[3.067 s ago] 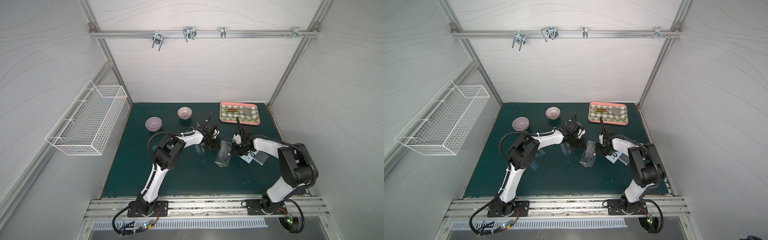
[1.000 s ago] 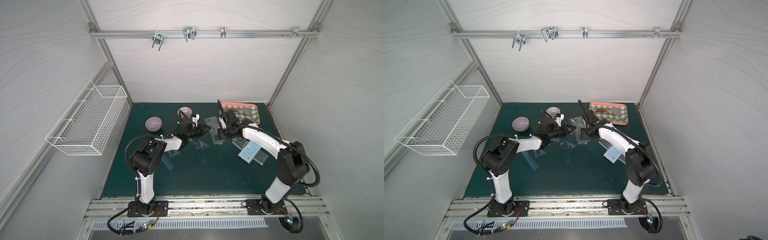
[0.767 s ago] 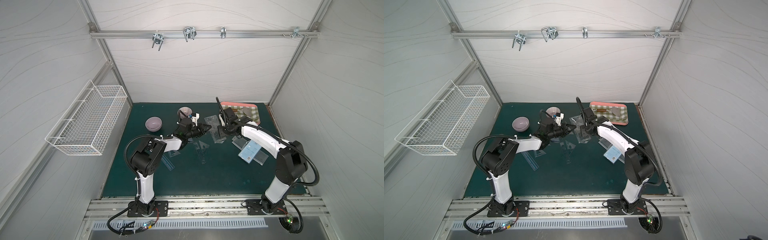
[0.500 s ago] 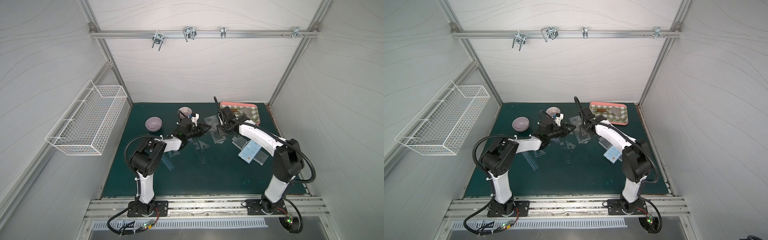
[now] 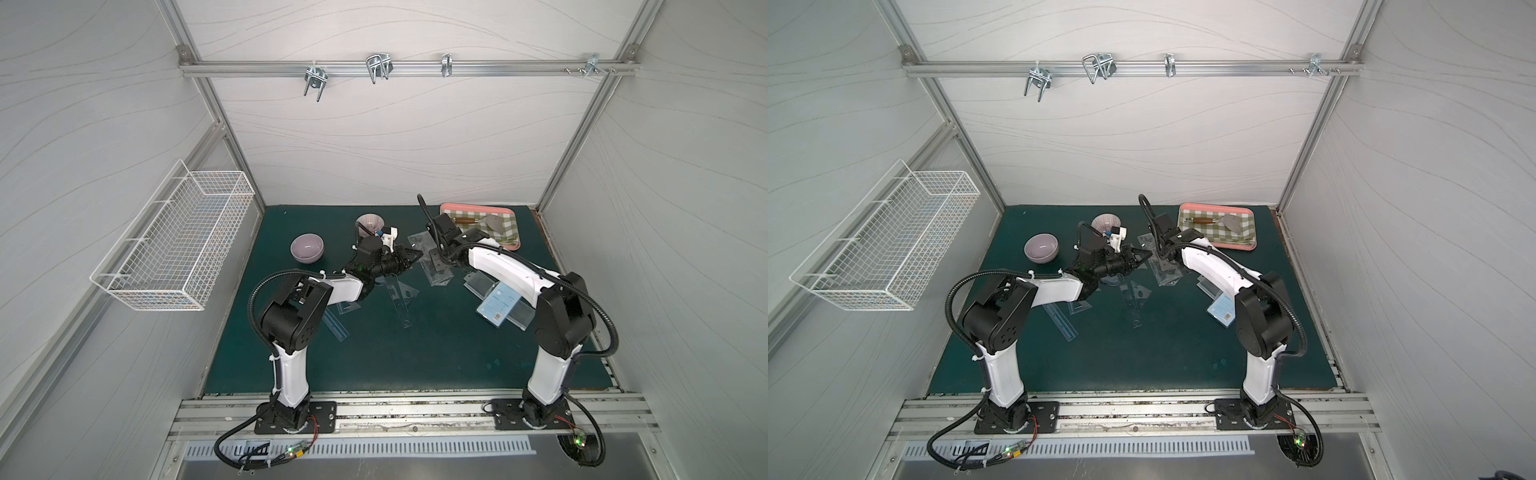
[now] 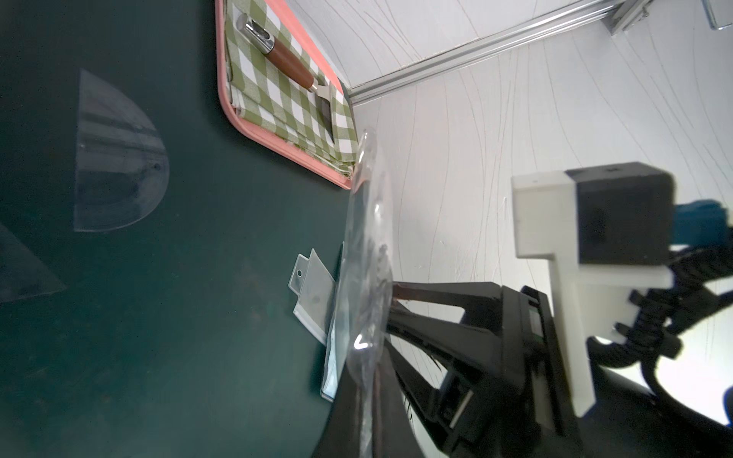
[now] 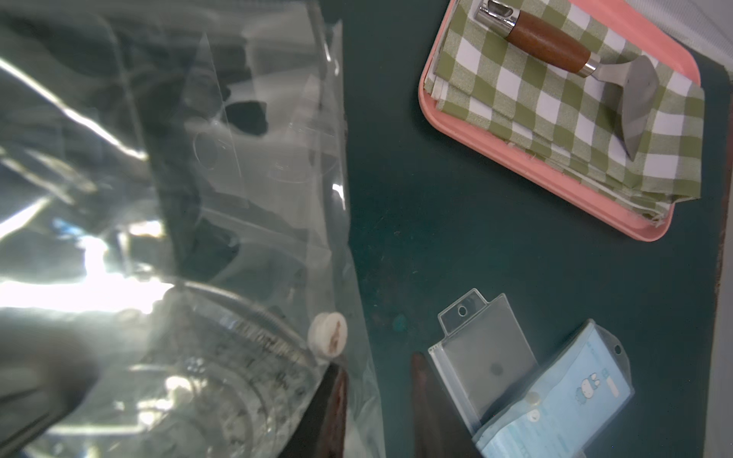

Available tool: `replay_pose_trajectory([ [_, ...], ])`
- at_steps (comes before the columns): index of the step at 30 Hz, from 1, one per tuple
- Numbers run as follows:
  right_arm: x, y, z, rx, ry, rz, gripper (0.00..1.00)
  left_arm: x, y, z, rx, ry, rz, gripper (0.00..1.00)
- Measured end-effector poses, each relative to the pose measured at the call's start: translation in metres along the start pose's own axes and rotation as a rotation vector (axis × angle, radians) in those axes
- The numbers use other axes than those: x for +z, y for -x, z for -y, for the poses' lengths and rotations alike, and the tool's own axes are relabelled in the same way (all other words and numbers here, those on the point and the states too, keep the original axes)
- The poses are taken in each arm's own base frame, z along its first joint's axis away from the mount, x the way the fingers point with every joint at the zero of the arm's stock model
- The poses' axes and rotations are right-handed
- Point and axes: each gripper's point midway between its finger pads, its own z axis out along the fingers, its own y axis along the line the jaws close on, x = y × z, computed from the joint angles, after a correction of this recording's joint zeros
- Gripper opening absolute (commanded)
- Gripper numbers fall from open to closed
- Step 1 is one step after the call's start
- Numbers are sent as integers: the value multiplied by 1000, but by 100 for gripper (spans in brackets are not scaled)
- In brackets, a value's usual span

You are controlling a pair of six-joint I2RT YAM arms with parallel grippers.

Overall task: Open the ruler set and take out the ruler
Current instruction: Open the ruler set bag.

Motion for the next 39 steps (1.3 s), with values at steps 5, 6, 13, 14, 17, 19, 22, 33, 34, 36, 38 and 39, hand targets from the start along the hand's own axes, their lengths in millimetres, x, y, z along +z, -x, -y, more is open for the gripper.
replay_pose_trajectory([
  [5,2,0,1,-22,-25,-5,27,0,0,3,-2,-11,-3,0],
  [6,2,1,1,-27,-27,-4,27,0,0,3,-5,-12,-3,0],
  [13,-1,7,1,-66,-54,12,23,-2,3,3,-13,-18,0,0],
  [14,-2,7,1,-74,-58,12,17,-2,3,3,-14,-19,-1,0],
  [17,-3,10,-1,-92,-59,22,2,-1,1,5,-14,-25,-13,0],
  [19,-4,10,-2,-106,-62,23,0,-1,0,6,-11,-30,-18,0],
  [22,-4,10,-1,-119,-67,23,0,-1,-1,7,-7,-35,-23,0],
  [33,-36,16,8,-124,-31,79,0,-3,0,13,19,-63,-28,0],
  [34,-40,16,8,-117,-17,84,0,-3,0,14,22,-67,-29,0],
  [36,-47,14,9,-101,27,94,0,-4,-1,17,32,-81,-34,0],
  [38,-51,12,11,-84,73,95,0,-4,-1,18,39,-92,-39,0],
  [39,-52,10,11,-73,97,95,0,-4,-2,19,41,-97,-41,0],
])
